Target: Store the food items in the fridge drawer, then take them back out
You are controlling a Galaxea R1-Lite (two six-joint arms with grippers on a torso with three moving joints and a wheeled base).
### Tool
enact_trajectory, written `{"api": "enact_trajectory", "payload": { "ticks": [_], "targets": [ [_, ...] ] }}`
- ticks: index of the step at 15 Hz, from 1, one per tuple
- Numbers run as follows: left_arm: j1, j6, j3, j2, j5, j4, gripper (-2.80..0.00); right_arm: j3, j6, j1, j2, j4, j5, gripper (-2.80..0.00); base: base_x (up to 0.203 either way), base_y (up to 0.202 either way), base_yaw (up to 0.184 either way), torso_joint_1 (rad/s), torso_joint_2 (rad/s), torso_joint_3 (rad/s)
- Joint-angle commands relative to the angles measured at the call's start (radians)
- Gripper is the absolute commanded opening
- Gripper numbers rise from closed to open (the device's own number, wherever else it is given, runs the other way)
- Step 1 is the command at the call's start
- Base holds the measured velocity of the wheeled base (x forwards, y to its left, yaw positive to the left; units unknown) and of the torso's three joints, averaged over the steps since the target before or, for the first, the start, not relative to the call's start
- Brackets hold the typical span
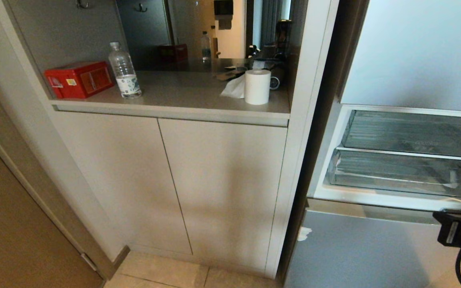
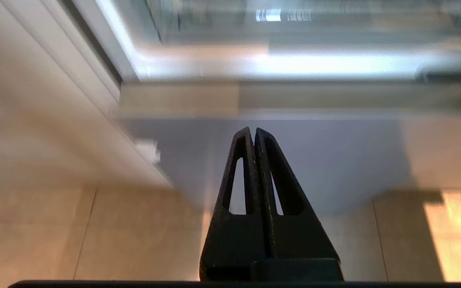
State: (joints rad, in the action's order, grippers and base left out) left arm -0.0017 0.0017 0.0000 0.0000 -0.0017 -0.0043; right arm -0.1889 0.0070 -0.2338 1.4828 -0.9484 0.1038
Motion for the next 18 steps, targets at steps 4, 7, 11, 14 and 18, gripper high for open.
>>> {"api": "enact_trajectory", "payload": {
  "ticks": [4, 7, 11, 14, 18],
  "targets": [
    [0.0, 0.0, 0.002, 0.0, 0.0, 0.0, -2.8, 0.021, -0.013, 0.003, -0.119, 0.109, 0.101, -2.8, 0.0, 0.0, 0.0, -0.152, 0.32, 0.16],
    [0.0, 0.0, 0.002, 0.0, 0.0, 0.0, -2.8, -0.004, -0.036, 0.022, -0.077, 0.109, 0.129, -2.8, 0.0, 0.0, 0.0, -0.151, 0.33, 0.167],
    [0.0, 0.0, 0.002, 0.0, 0.0, 0.0, -2.8, -0.08, -0.039, 0.053, 0.029, 0.108, 0.131, -2.8, 0.0, 0.0, 0.0, -0.174, 0.35, 0.179],
    [0.0, 0.0, 0.002, 0.0, 0.0, 0.0, -2.8, -0.181, -0.038, 0.114, 0.105, 0.108, 0.126, -2.8, 0.0, 0.0, 0.0, -0.177, 0.37, 0.181],
    [0.0, 0.0, 0.002, 0.0, 0.0, 0.0, -2.8, -0.392, -0.012, 0.21, 0.332, 0.101, 0.056, -2.8, 0.0, 0.0, 0.0, -0.039, 0.08, 0.048]
  ]
}}
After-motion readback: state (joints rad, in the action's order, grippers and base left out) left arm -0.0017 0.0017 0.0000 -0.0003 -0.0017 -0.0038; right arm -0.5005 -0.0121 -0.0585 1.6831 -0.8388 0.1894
